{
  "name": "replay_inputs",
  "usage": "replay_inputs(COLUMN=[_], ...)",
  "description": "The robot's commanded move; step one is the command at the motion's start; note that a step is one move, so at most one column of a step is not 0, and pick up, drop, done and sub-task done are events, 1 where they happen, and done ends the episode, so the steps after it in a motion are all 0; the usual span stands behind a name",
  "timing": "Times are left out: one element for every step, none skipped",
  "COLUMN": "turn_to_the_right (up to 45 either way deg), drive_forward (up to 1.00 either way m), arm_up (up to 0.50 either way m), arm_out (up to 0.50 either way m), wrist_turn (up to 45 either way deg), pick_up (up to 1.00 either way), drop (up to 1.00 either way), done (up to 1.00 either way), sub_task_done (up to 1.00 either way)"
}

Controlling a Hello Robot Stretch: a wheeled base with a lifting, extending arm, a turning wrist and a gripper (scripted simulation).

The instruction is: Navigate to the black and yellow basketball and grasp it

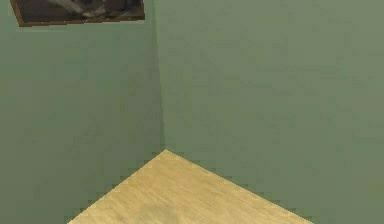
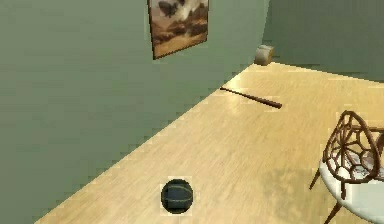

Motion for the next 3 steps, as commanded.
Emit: replay_inputs(turn_to_the_right=[0.0, 0.0, 0.0], drive_forward=[0.00, 0.00, 0.00], arm_up=[0.18, 0.00, 0.00], arm_out=[0.00, 0.50, 0.00], wrist_turn=[0.0, 0.0, 45.0], pick_up=[0.00, 0.00, 0.00], drop=[0.00, 0.00, 0.00], done=[0.00, 0.00, 0.00], sub_task_done=[0.00, 0.00, 0.00])
